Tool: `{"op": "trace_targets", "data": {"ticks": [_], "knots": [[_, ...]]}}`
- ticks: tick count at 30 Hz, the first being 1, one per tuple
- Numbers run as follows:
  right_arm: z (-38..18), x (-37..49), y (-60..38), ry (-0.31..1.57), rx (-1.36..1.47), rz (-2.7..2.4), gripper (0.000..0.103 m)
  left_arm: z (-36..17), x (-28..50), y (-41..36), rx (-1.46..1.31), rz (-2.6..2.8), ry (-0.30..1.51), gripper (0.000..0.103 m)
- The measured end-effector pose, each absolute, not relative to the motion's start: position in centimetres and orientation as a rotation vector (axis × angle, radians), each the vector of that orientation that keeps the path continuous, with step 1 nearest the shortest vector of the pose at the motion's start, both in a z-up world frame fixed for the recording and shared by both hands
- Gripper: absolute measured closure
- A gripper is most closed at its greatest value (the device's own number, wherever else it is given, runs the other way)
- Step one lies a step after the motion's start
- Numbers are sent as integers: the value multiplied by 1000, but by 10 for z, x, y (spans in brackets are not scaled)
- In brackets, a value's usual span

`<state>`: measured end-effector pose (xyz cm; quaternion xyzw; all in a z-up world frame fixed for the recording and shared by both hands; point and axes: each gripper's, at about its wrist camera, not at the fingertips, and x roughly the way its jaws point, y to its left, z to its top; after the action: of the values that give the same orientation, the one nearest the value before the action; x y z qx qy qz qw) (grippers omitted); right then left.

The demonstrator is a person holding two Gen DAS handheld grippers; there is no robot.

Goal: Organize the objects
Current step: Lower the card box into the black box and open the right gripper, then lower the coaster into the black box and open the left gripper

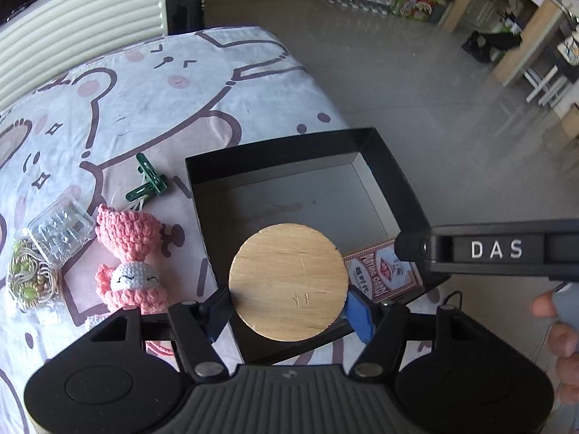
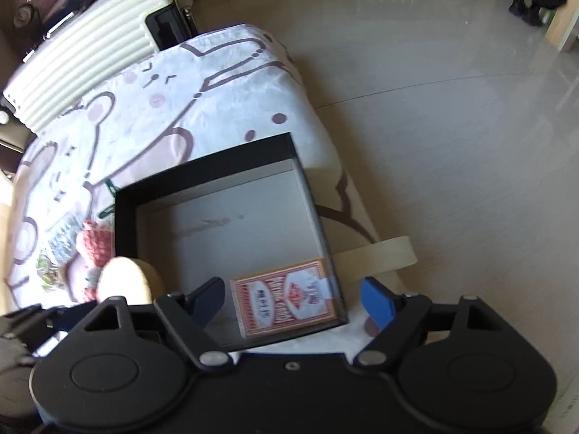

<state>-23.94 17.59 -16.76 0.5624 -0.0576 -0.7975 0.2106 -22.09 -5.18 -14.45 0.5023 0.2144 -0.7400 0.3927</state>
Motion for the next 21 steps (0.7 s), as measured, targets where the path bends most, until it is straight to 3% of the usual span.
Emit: {"op": "trace_targets", "data": {"ticks": [6,8,10,21], "knots": [[-167,-238,166,-141,1563,-2197,21,-152,-221,-53,1318,-1874,514,36],[-168,-237,166,-144,1568,-2197,21,-152,-220,-54,1308,-1872,512,28],[-168,-237,166,-142,1571,-2199,21,-150,-220,-54,1294,-1861,507,13],[-170,-235,167,-128,1589,-2213,21,-142,-211,-56,1262,-1842,503,13]]}}
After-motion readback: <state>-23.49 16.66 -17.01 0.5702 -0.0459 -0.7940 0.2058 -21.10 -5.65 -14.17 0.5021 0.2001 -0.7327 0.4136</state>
